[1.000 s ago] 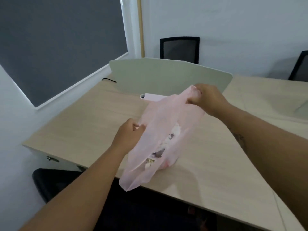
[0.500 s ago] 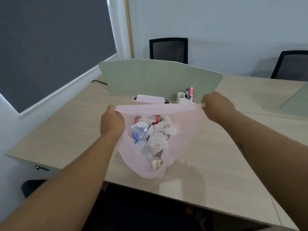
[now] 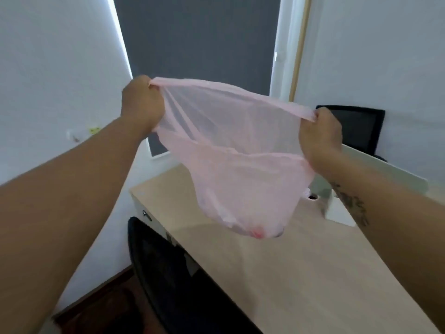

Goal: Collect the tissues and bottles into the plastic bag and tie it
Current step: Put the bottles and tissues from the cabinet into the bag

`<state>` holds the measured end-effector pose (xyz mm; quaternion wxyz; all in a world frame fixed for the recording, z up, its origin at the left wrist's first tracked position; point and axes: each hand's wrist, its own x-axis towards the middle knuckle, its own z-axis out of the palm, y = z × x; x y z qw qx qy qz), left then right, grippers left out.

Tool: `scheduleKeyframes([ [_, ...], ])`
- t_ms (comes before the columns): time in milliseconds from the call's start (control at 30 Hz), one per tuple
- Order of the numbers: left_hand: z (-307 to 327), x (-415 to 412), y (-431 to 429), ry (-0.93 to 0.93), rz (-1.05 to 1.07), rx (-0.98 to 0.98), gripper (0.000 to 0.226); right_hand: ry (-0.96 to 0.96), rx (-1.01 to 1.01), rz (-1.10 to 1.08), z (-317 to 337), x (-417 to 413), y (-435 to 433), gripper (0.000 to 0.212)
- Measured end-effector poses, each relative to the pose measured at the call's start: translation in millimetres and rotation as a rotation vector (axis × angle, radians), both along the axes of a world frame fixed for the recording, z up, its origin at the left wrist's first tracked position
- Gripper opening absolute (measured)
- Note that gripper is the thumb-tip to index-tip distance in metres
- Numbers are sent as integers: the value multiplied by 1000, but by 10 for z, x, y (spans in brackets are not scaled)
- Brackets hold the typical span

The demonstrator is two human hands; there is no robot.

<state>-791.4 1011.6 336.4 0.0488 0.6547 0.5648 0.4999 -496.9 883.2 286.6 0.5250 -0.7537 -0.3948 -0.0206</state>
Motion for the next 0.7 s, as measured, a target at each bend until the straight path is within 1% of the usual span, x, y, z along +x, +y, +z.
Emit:
scheduleKeyframes([
  [67,186,-527,-165,-20,112,30,32,-137,67,124,152,-302,144,19],
  [133,302,-1090,-406,-13,209,63,30,-198,149,257,279,-713,265,17],
  [233,352,-1890,-853,-4,368,97,22,-178,260,444,378,-1493,348,14],
  [333,263,-2677,-1352,42,522,101,24,-128,302,647,312,-2373,346,19],
  [467,73,-3675,-2012,37,713,25,29,-85,257,932,101,-3598,242,43],
  [567,-134,-4477,-2511,106,865,-79,34,-66,197,1103,-93,-4559,103,55],
  [633,-266,-5109,-2837,148,959,-143,40,-98,144,1172,-233,-5213,-10,58],
  [700,-357,-5739,-3138,150,1032,-203,42,-114,101,1227,-378,-5868,-107,56],
])
